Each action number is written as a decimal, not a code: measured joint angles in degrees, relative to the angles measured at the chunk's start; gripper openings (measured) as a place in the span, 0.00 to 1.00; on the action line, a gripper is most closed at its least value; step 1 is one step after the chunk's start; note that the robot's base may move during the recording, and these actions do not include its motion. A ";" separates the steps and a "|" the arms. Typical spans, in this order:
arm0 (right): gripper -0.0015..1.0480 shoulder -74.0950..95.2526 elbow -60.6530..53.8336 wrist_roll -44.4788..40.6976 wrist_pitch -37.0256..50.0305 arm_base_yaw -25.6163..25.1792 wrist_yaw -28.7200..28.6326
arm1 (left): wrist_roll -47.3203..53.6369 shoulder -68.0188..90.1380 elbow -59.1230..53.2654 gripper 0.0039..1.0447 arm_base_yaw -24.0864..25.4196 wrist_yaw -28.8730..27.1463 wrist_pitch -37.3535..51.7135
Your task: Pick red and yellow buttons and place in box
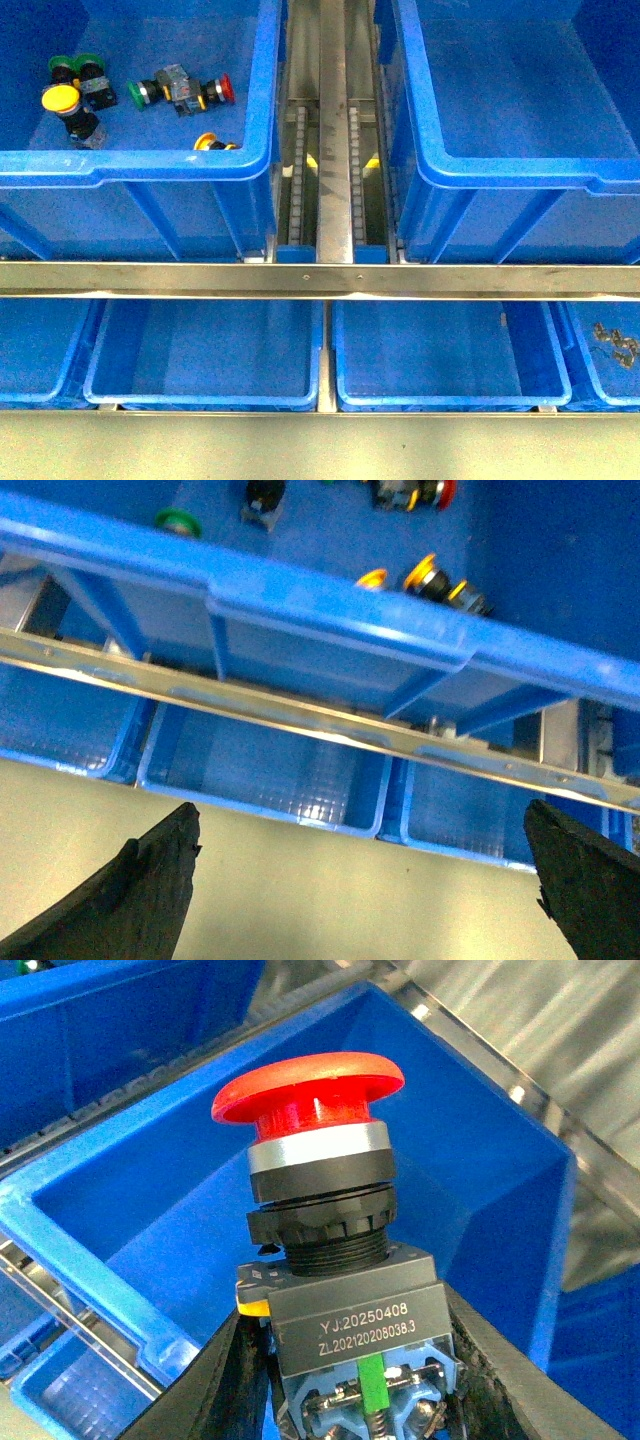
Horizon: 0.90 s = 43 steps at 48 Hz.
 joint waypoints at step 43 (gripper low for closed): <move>0.36 -6.99 0.52 14.91 -6.78 -0.15 4.48 | 22.62 -29.99 -13.81 0.02 14.82 9.92 15.21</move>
